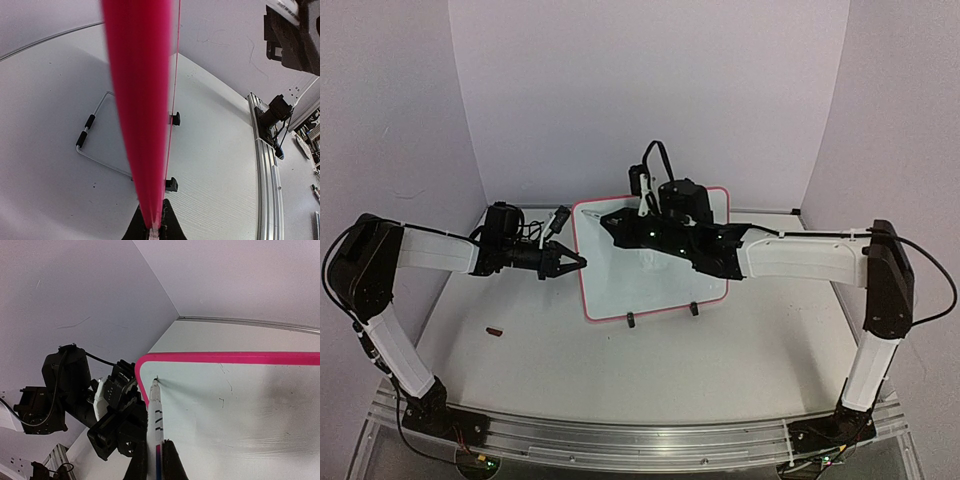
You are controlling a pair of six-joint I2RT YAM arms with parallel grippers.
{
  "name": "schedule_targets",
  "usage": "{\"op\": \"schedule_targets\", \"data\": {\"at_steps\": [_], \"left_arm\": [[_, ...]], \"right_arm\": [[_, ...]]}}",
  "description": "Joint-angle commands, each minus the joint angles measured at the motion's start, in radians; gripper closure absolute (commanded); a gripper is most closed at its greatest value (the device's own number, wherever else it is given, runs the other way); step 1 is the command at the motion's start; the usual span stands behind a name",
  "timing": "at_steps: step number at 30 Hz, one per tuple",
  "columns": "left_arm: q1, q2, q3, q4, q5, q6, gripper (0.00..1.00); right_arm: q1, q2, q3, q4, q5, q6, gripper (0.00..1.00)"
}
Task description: Write a sentence on the whiteboard
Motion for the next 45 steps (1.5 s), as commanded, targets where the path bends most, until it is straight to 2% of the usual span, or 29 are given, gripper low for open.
{"op": "schedule_targets", "data": {"at_steps": [1,15,32,45], "left_arm": [[-0.009,-0.004,-0.008,-0.011,-0.069,0.037,1.0],[-0.007,-0.009,-0.01,-0.015,-0.078,0.04,1.0],[-0.008,-0.009,-0.012,-0.013,-0.085,0.04,1.0],[-0.008,-0.011,-0.012,-0.013,-0.087,0.04,1.0]], "right_arm": [[0.001,0.029,0.057,-0.015,-0.006,0.001,1.0],[0.002,0.03,0.036,-0.067,-0.017,0.012,1.0],[0.002,-0.085,-0.084,-0.041,0.119,-0.002,1.0],[0.005,-0.048,-0.066,-0.092,0.013,0.009,1.0]]}}
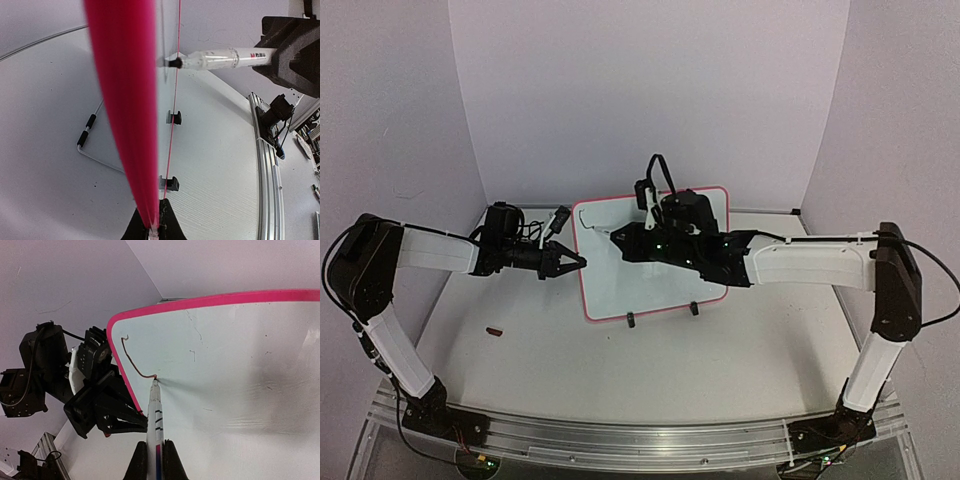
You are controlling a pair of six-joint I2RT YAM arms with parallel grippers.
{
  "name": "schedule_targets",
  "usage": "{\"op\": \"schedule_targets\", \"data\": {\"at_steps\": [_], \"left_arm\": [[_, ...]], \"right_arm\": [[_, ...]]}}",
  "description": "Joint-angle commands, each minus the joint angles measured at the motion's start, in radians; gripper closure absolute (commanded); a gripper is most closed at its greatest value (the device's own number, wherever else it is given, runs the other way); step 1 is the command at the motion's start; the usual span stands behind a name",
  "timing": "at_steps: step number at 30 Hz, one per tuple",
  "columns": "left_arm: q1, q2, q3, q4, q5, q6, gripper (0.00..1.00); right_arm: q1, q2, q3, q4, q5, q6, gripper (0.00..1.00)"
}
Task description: Write a sentence on the whiteboard
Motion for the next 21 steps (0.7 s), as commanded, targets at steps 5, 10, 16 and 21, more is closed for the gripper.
{"op": "schedule_targets", "data": {"at_steps": [5,10,16,21], "left_arm": [[-0.008,-0.011,-0.012,-0.012,-0.078,0.038,1.0],[-0.008,-0.011,-0.01,-0.013,-0.078,0.041,1.0],[-0.008,-0.011,-0.01,-0.015,-0.081,0.043,1.0],[-0.008,-0.015,-0.011,-0.017,-0.085,0.043,1.0]], "right_arm": [[-0.002,0.012,0.024,-0.024,-0.043,0.005,1.0],[0.003,0.046,0.063,-0.029,-0.07,0.002,1.0],[0.006,0.078,0.106,-0.028,-0.078,-0.002,1.0],[0.012,0.089,0.13,-0.029,-0.06,-0.011,1.0]]}}
